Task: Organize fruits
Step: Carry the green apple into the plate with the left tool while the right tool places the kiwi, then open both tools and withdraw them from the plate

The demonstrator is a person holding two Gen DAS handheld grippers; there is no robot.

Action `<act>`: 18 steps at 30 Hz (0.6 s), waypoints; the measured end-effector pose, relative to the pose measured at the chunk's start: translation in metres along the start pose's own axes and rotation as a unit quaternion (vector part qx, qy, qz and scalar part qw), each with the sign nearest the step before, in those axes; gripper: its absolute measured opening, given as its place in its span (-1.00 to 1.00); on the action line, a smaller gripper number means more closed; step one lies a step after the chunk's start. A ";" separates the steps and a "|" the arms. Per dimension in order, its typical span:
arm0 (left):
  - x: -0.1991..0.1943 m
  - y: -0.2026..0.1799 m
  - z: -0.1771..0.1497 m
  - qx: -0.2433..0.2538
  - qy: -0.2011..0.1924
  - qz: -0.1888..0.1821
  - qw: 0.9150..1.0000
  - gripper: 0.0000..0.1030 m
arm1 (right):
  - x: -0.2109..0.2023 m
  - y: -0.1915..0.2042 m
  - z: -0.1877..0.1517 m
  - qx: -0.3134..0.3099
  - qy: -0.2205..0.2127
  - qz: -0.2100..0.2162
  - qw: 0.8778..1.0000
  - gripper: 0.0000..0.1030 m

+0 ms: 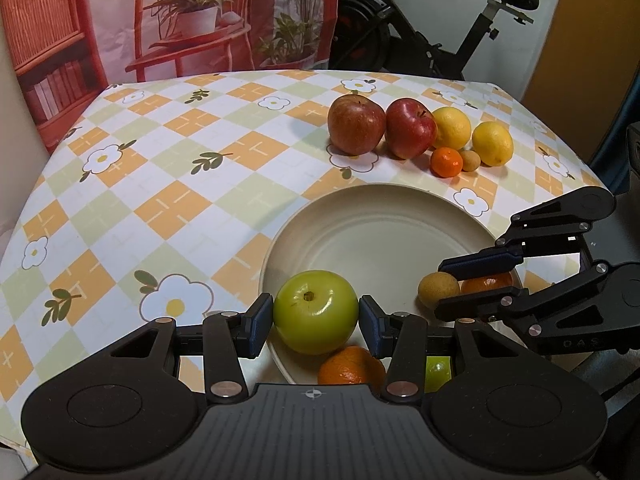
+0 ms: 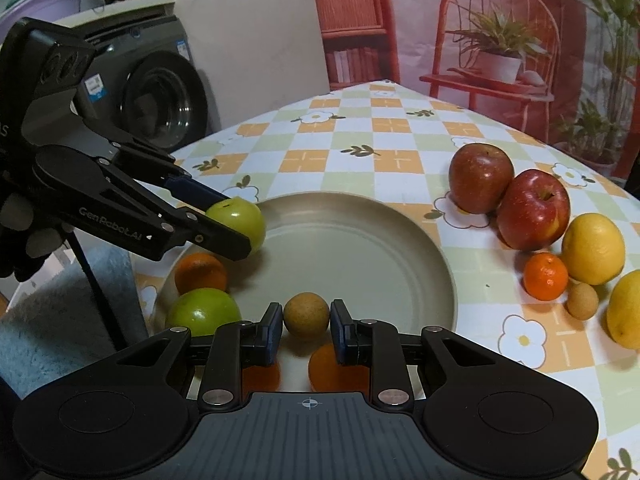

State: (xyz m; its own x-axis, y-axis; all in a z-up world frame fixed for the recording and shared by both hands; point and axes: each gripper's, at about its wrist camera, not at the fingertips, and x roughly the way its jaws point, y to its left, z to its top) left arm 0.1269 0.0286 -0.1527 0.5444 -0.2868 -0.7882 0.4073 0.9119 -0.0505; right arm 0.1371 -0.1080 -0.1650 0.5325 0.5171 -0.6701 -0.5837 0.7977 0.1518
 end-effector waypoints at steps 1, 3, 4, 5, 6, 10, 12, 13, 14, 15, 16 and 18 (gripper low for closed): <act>0.000 0.000 0.000 -0.001 0.000 0.000 1.000 -0.04 | 0.001 0.000 0.001 -0.001 0.002 0.000 1.000 -0.53; 0.000 -0.001 0.000 -0.002 -0.002 0.002 1.000 -0.04 | 0.001 0.000 0.001 -0.003 0.004 0.003 1.000 -0.53; 0.000 -0.001 0.000 -0.003 -0.003 0.001 1.000 -0.04 | 0.002 0.001 0.000 -0.005 0.005 0.004 1.000 -0.53; 0.000 0.000 0.000 -0.005 -0.003 0.000 1.000 -0.04 | 0.002 0.002 0.000 -0.007 0.006 0.005 1.000 -0.53; 0.000 0.000 -0.001 -0.008 -0.002 -0.002 1.000 -0.04 | 0.002 0.003 0.000 -0.009 0.006 0.004 1.000 -0.53; 0.000 0.001 0.000 -0.010 -0.002 -0.002 1.000 -0.04 | 0.002 0.003 0.000 -0.008 0.005 0.003 1.000 -0.53; 0.000 0.001 0.000 -0.010 -0.002 -0.003 1.000 -0.04 | 0.001 0.003 0.000 -0.005 0.003 0.003 1.000 -0.52; 0.000 0.001 0.000 -0.011 -0.002 -0.003 1.000 -0.04 | 0.001 0.002 -0.001 -0.003 0.001 0.002 1.000 -0.47; 0.000 0.001 0.000 -0.011 -0.002 -0.003 1.000 -0.04 | 0.000 0.001 -0.001 -0.001 -0.001 0.002 1.000 -0.44; 0.000 0.001 0.000 -0.012 -0.002 -0.003 1.000 -0.04 | -0.001 0.001 -0.001 0.000 -0.003 0.001 1.000 -0.41; 0.000 0.001 0.000 -0.013 -0.002 -0.003 1.000 -0.04 | -0.002 0.000 -0.001 0.002 -0.006 0.002 1.000 -0.40; 0.000 0.001 0.000 -0.015 -0.003 -0.003 1.000 -0.04 | -0.005 -0.002 -0.002 0.007 -0.012 0.003 1.000 -0.37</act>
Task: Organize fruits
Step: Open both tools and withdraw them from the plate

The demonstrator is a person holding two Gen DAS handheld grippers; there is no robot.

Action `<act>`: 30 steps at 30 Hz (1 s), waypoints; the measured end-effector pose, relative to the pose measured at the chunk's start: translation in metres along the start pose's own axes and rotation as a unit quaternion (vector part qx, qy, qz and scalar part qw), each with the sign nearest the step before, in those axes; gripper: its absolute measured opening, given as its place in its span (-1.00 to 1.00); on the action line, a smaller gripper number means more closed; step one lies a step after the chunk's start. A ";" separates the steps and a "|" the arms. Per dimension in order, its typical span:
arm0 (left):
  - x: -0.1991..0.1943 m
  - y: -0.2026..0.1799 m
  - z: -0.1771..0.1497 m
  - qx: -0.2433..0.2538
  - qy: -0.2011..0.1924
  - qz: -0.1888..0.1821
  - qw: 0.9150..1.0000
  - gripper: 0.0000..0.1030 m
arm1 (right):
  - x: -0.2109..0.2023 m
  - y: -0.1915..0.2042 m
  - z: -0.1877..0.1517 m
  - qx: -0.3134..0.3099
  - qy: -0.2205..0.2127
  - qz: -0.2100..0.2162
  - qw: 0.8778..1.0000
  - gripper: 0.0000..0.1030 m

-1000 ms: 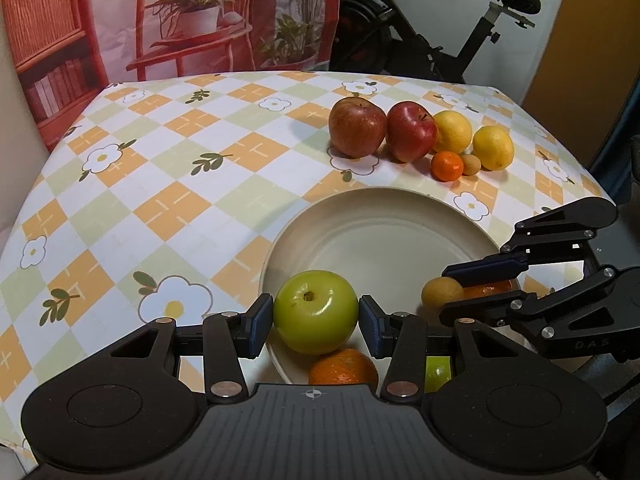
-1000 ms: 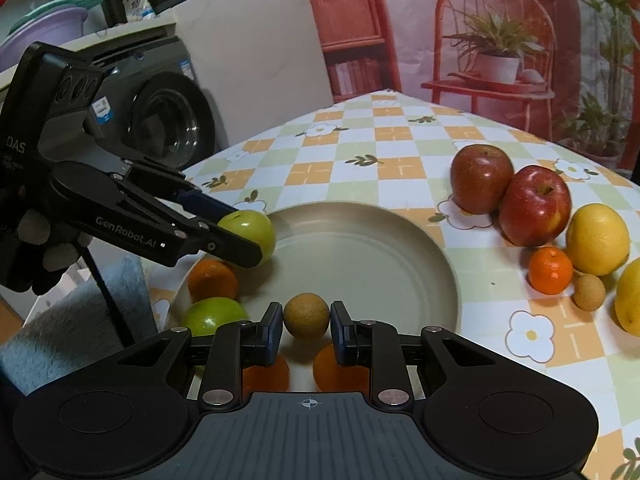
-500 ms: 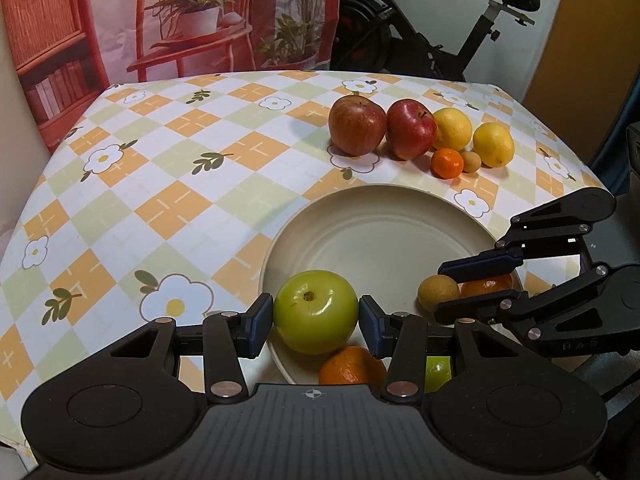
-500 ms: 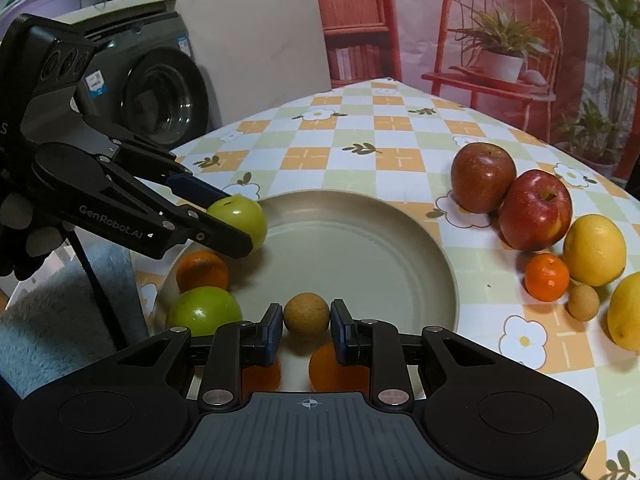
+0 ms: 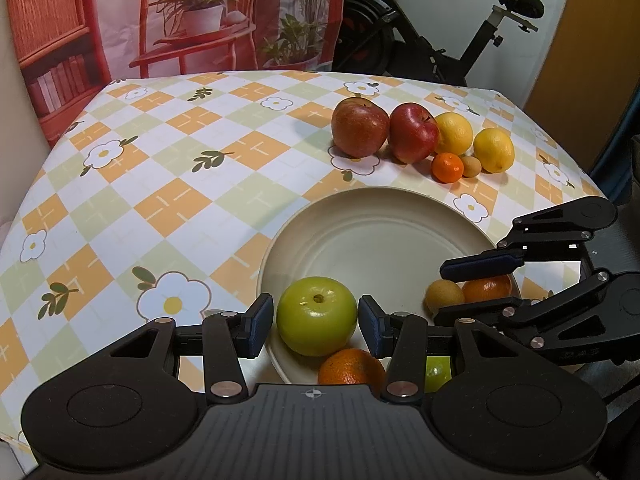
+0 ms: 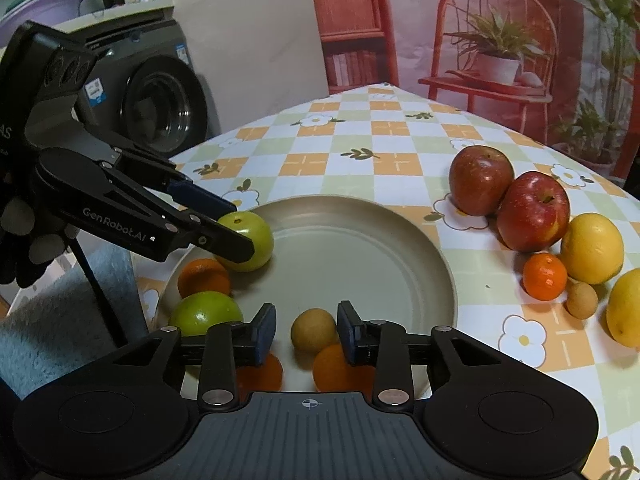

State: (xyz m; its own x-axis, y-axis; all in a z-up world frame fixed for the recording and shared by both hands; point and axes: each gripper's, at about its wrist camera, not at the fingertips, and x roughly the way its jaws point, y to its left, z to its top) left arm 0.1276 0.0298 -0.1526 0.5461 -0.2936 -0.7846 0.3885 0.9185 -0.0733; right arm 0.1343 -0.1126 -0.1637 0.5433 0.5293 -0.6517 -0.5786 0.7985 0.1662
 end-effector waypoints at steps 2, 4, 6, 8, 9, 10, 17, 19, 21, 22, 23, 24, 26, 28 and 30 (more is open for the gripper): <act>0.000 0.000 0.000 -0.002 -0.003 0.001 1.000 -0.03 | -0.004 -0.003 -0.001 0.006 -0.009 -0.002 1.000 -0.37; -0.002 0.002 0.001 -0.008 -0.009 0.001 1.000 -0.03 | -0.011 -0.010 -0.003 0.018 -0.025 -0.005 1.000 -0.37; -0.005 0.003 0.003 -0.017 -0.021 0.000 1.000 -0.03 | -0.019 -0.018 -0.004 0.033 -0.045 -0.008 0.998 -0.37; -0.008 0.002 0.007 -0.021 -0.034 0.000 0.999 -0.03 | -0.030 -0.027 -0.006 0.048 -0.069 -0.019 0.996 -0.37; -0.010 0.000 0.009 -0.023 -0.042 0.000 0.999 -0.03 | -0.034 -0.032 -0.007 0.054 -0.079 -0.027 0.995 -0.37; -0.011 -0.002 0.012 -0.024 -0.050 0.000 0.998 -0.04 | -0.039 -0.037 -0.008 0.060 -0.090 -0.037 0.993 -0.37; -0.010 -0.022 0.032 -0.030 -0.093 -0.006 0.995 -0.04 | -0.059 -0.071 -0.018 0.081 -0.125 -0.109 0.983 -0.36; -0.007 -0.031 0.038 -0.026 -0.101 -0.009 0.995 -0.03 | -0.061 -0.082 -0.024 0.098 -0.131 -0.121 0.979 -0.35; -0.003 -0.040 0.044 -0.021 -0.108 -0.011 0.994 -0.04 | -0.064 -0.092 -0.031 0.112 -0.138 -0.133 0.975 -0.33; -0.001 -0.044 0.046 -0.018 -0.111 -0.011 0.994 -0.03 | -0.063 -0.095 -0.035 0.119 -0.139 -0.138 0.973 -0.31; 0.000 -0.048 0.048 -0.016 -0.114 -0.010 0.993 -0.03 | -0.063 -0.099 -0.039 0.124 -0.138 -0.143 0.972 -0.29; 0.003 -0.052 0.051 -0.015 -0.117 -0.009 0.993 -0.03 | -0.062 -0.103 -0.042 0.128 -0.137 -0.148 0.971 -0.27; 0.009 -0.059 0.056 -0.014 -0.115 -0.010 0.993 -0.03 | -0.062 -0.110 -0.049 0.135 -0.134 -0.158 0.969 -0.27; 0.015 -0.064 0.059 -0.010 -0.114 -0.008 0.993 -0.03 | -0.063 -0.114 -0.053 0.139 -0.134 -0.163 0.968 -0.27; 0.019 -0.070 0.062 -0.008 -0.113 -0.008 0.994 -0.03 | -0.062 -0.117 -0.054 0.139 -0.135 -0.166 0.967 -0.26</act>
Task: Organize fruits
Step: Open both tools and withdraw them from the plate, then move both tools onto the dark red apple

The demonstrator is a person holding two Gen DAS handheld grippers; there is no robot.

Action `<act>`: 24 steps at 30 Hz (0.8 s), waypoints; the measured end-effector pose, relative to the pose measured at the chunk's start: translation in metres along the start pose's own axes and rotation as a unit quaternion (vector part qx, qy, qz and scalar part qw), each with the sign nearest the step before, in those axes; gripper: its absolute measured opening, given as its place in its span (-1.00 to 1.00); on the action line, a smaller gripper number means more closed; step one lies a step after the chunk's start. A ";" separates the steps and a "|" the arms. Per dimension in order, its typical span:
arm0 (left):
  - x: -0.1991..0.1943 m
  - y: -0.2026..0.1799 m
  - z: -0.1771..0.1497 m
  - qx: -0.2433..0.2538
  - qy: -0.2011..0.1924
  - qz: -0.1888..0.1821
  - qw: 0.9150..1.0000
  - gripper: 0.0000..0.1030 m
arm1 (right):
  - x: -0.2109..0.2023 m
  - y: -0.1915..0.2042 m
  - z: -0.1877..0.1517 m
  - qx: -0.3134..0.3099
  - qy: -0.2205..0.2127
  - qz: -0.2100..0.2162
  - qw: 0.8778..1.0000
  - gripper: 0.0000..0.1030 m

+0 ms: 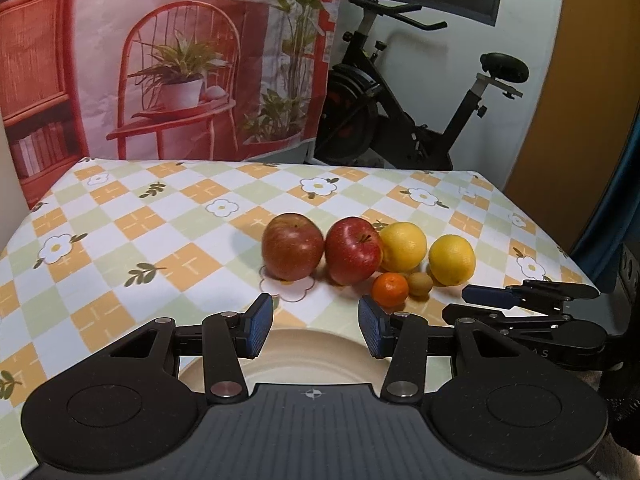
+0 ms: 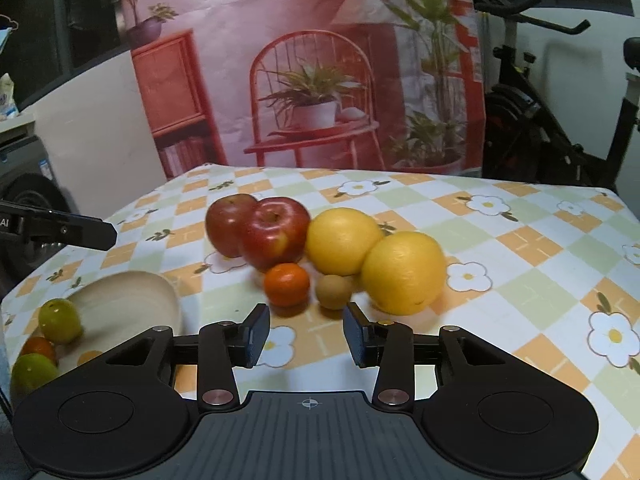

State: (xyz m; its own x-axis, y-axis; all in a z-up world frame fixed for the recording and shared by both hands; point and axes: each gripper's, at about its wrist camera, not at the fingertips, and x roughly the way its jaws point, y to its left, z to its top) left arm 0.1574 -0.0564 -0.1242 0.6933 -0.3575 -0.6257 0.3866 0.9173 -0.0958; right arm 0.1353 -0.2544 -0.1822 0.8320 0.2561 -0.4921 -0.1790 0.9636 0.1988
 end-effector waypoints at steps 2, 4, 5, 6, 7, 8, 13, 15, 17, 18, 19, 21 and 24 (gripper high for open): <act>0.004 -0.003 0.001 0.000 0.000 -0.003 1.000 -0.04 | 0.000 -0.003 -0.001 -0.001 -0.001 0.000 1.000 -0.26; 0.006 -0.004 0.002 0.003 -0.001 -0.004 1.000 -0.03 | 0.000 -0.004 -0.001 -0.002 -0.003 -0.001 1.000 -0.26; 0.007 -0.004 0.003 0.005 -0.002 -0.003 1.000 -0.04 | 0.000 -0.004 0.000 -0.002 -0.004 0.000 1.000 -0.26; 0.007 -0.005 0.004 0.006 -0.003 -0.002 1.000 -0.03 | 0.000 -0.004 0.000 -0.002 -0.004 0.000 1.000 -0.26; 0.007 -0.004 0.006 0.005 -0.005 -0.002 1.000 -0.04 | -0.001 -0.003 0.000 -0.002 -0.005 0.001 1.000 -0.26; 0.007 -0.003 0.008 0.003 -0.007 -0.001 1.000 -0.04 | -0.001 -0.003 0.001 -0.004 -0.007 0.003 1.000 -0.26; 0.005 0.003 0.022 0.006 -0.023 0.012 1.000 -0.04 | 0.001 0.001 0.010 -0.007 -0.014 0.011 1.000 -0.26; 0.004 0.005 0.030 0.010 -0.032 0.018 0.999 -0.04 | 0.003 0.002 0.015 -0.005 -0.017 0.015 1.000 -0.26; 0.005 0.009 0.038 0.014 -0.038 0.023 0.999 -0.04 | 0.005 0.002 0.021 -0.004 -0.022 0.023 1.000 -0.23; 0.007 0.012 0.043 0.015 -0.038 0.024 0.999 -0.03 | 0.006 0.003 0.023 -0.004 -0.023 0.025 0.999 -0.17; 0.008 0.014 0.047 0.015 -0.039 0.025 0.999 -0.03 | 0.007 0.003 0.027 -0.005 -0.025 0.025 0.999 -0.15; 0.009 0.018 0.053 0.016 -0.042 0.029 0.999 -0.04 | 0.009 0.006 0.032 -0.010 -0.029 0.027 0.999 -0.15; 0.010 0.023 0.060 0.019 -0.047 0.034 0.998 -0.03 | 0.011 0.014 0.040 -0.032 -0.033 0.020 0.999 -0.15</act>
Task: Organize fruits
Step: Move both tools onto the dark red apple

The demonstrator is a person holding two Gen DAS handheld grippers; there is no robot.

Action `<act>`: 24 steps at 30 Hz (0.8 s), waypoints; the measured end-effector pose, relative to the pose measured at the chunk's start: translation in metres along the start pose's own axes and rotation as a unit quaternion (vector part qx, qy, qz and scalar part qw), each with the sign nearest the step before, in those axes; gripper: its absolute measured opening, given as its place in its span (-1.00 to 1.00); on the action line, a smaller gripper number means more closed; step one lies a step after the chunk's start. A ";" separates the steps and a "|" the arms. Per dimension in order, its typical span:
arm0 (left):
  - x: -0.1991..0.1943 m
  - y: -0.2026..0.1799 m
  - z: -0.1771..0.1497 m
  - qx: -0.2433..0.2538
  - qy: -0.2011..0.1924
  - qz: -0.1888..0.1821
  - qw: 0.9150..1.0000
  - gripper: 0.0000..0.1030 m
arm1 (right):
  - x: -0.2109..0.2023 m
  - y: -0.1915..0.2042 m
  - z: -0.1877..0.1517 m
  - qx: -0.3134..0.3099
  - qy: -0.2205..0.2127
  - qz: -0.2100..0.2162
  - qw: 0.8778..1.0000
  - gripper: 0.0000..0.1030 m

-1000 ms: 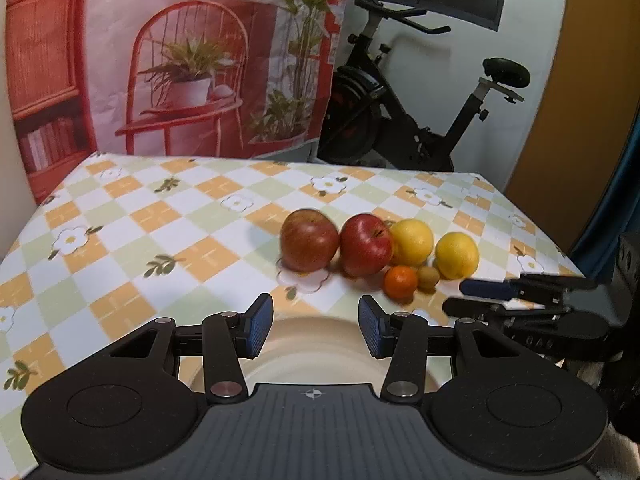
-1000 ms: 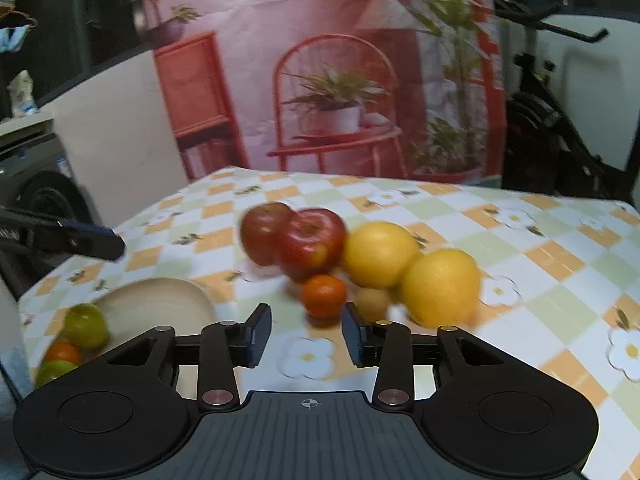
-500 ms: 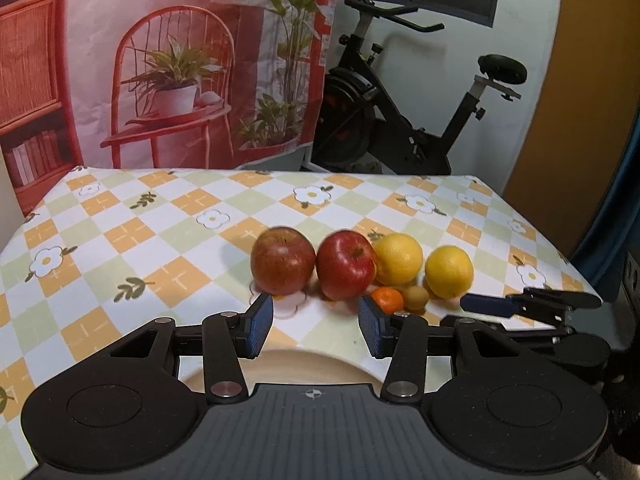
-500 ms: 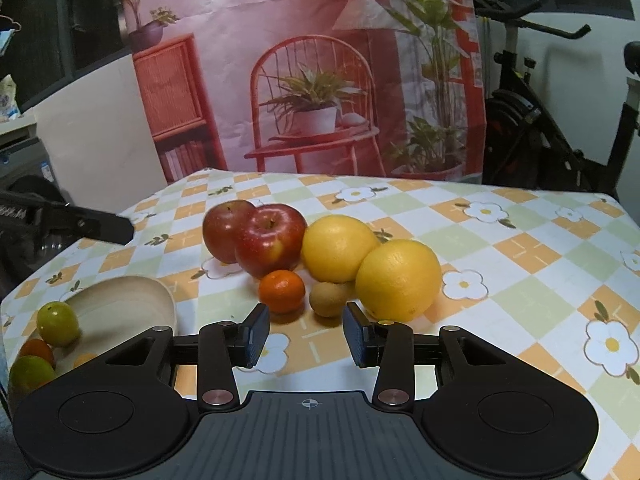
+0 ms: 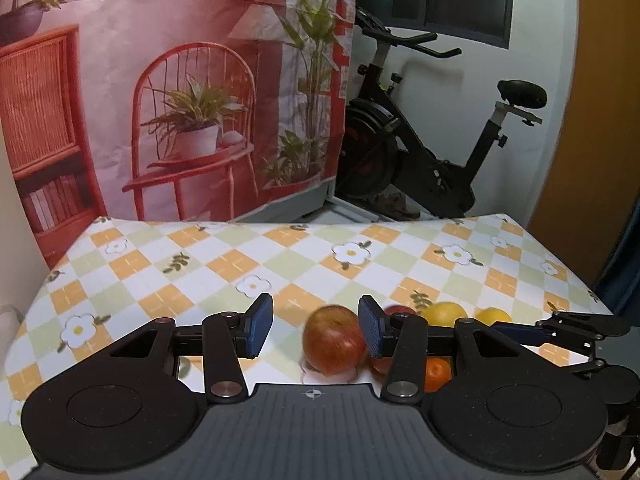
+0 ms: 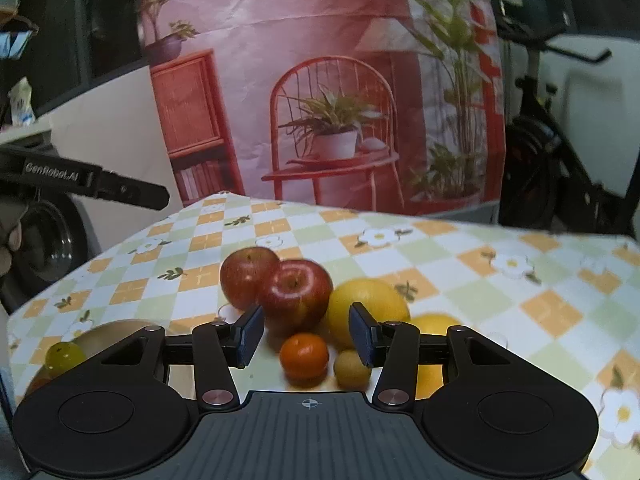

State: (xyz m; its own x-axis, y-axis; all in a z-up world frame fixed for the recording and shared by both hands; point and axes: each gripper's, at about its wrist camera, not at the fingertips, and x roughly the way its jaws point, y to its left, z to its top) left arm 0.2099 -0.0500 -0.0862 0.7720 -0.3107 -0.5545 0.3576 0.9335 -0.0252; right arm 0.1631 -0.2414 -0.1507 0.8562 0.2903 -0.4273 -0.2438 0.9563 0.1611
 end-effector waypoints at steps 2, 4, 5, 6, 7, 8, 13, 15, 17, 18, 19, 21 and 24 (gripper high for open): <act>0.001 0.004 0.004 0.001 -0.002 -0.001 1.000 -0.04 | 0.003 0.002 0.006 -0.011 0.000 0.005 1.000 -0.15; 0.005 0.006 0.005 0.005 0.001 -0.003 1.000 -0.03 | 0.008 0.004 0.013 -0.018 0.002 0.009 1.000 -0.14; 0.008 0.009 0.005 0.005 0.007 -0.006 1.000 -0.04 | 0.011 0.006 0.017 -0.025 0.006 0.012 1.000 -0.14; 0.012 0.012 0.006 0.002 0.014 -0.010 1.000 -0.04 | 0.015 0.008 0.021 -0.034 0.011 0.015 0.999 -0.14; 0.017 0.015 0.005 -0.005 0.021 -0.013 1.000 -0.05 | 0.019 0.011 0.025 -0.044 0.016 0.020 0.999 -0.11; 0.021 0.019 0.005 -0.013 0.027 -0.019 0.999 -0.07 | 0.023 0.013 0.029 -0.054 0.020 0.024 0.998 -0.09; 0.045 0.030 0.005 -0.041 0.055 -0.053 0.996 -0.17 | 0.051 0.029 0.050 -0.119 0.045 0.058 0.990 0.08; 0.056 0.033 0.005 -0.045 0.066 -0.063 0.995 -0.17 | 0.065 0.035 0.059 -0.143 0.062 0.070 0.985 0.13; 0.065 0.037 0.005 -0.051 0.076 -0.070 0.993 -0.17 | 0.081 0.040 0.066 -0.159 0.081 0.081 0.981 0.15; 0.069 0.041 0.004 -0.058 0.078 -0.073 0.993 -0.17 | 0.088 0.041 0.068 -0.164 0.089 0.085 0.979 0.15; 0.072 0.045 0.003 -0.066 0.079 -0.077 0.992 -0.17 | 0.096 0.041 0.071 -0.169 0.101 0.091 0.976 0.15; 0.078 0.051 -0.001 -0.085 0.079 -0.087 0.989 -0.17 | 0.110 0.043 0.074 -0.178 0.114 0.098 0.973 0.15; 0.083 0.057 -0.007 -0.102 0.078 -0.104 0.986 -0.17 | 0.127 0.047 0.077 -0.188 0.133 0.116 0.966 0.15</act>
State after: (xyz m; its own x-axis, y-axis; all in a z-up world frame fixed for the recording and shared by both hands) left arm 0.2908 -0.0219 -0.1394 0.5974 -0.4825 -0.6405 0.3743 0.8742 -0.3094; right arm 0.2954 -0.1623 -0.1291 0.6233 0.4489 -0.6403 -0.6060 0.7948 -0.0327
